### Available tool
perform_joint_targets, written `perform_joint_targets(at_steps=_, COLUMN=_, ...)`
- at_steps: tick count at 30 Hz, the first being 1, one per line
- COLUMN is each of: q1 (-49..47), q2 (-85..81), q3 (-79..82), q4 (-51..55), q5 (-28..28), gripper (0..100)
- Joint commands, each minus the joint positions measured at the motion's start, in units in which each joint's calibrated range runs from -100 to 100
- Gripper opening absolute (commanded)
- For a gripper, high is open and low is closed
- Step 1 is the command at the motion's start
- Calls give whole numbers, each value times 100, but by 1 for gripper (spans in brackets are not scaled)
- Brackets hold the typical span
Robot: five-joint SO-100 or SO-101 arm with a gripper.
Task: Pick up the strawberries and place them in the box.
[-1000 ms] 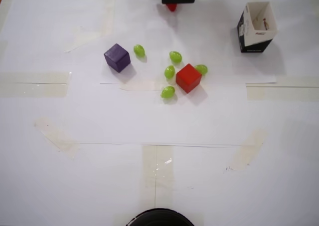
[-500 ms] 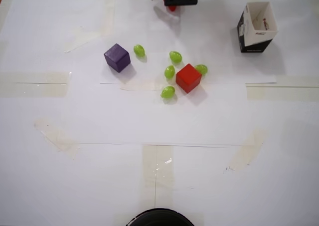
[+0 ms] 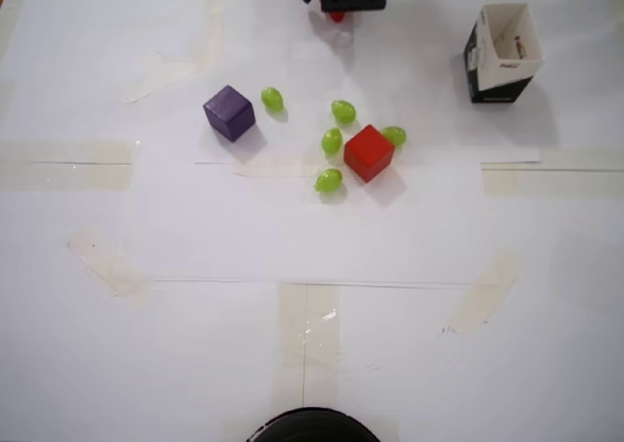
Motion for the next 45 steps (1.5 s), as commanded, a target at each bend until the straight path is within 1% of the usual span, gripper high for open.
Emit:
perform_joint_targets(at_steps=1, q1=-20, q2=-153, q3=17, q4=-67, q5=-34, gripper=20)
perform_joint_targets(at_steps=9, q1=-20, q2=-162, q3=26, q4=-51, q5=-15, gripper=16)
perform_joint_targets(at_steps=19, q1=-5, q2=-187, q3=-65, q4=39, q5=39, gripper=15)
perform_joint_targets(at_steps=25, q1=47, q2=-248, q3=-783, q4=374, q5=63, gripper=15)
perform_joint_targets(at_steps=35, q1=172, q2=-84, q3=-2356, q4=252, q5=117, gripper=15)
perform_joint_targets(at_steps=45, q1=-336, q2=440, q3=-3720, q4=-92, q5=-34, gripper=13)
